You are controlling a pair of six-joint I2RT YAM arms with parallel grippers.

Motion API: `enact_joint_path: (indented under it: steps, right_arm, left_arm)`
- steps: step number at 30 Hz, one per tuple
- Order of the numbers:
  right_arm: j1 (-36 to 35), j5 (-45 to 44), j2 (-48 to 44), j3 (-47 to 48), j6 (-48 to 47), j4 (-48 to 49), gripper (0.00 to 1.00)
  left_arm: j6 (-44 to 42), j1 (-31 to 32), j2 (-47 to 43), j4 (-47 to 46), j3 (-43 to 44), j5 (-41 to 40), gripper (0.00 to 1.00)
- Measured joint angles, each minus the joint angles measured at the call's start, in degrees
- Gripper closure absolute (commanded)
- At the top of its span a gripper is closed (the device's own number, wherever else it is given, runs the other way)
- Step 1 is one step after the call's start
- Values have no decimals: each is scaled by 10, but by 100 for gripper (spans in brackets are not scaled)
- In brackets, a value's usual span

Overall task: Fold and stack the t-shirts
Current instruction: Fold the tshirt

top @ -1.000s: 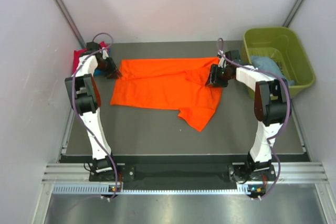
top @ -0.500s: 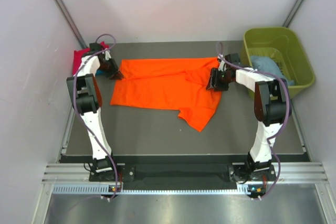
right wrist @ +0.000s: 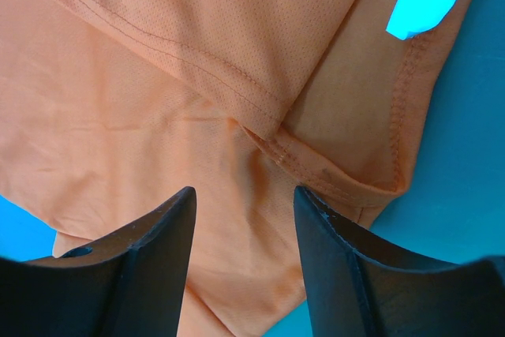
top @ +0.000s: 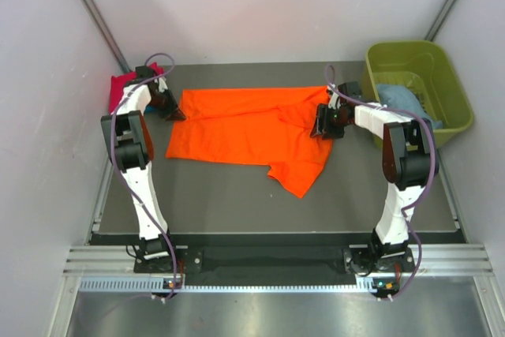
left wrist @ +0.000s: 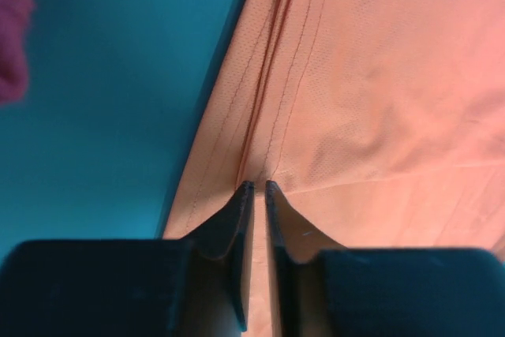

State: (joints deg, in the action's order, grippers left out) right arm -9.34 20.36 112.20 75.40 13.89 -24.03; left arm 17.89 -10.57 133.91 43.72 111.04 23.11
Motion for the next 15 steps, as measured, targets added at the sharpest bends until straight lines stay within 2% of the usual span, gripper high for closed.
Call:
enact_joint_path:
  steps: [1,2,7,10,14,15]
  right_arm:
    - [0,0,0,0,0,0,46]
    - [0,0,0,0,0,0,46]
    - [0,0,0,0,0,1,46]
    - [0,1,0,0,0,1,46]
    - [0,1,0,0,0,1,46]
    - [0,1,0,0,0,1,46]
  left_arm:
    - [-1,0,0,0,0,0,69]
    - [-3,0,0,0,0,-1,66]
    - [0,0,0,0,-2,0,57]
    - [0,0,0,-1,-2,2,58]
    - [0,2,0,-1,-2,-1,67]
    - [0,2,0,-1,-2,-2,73]
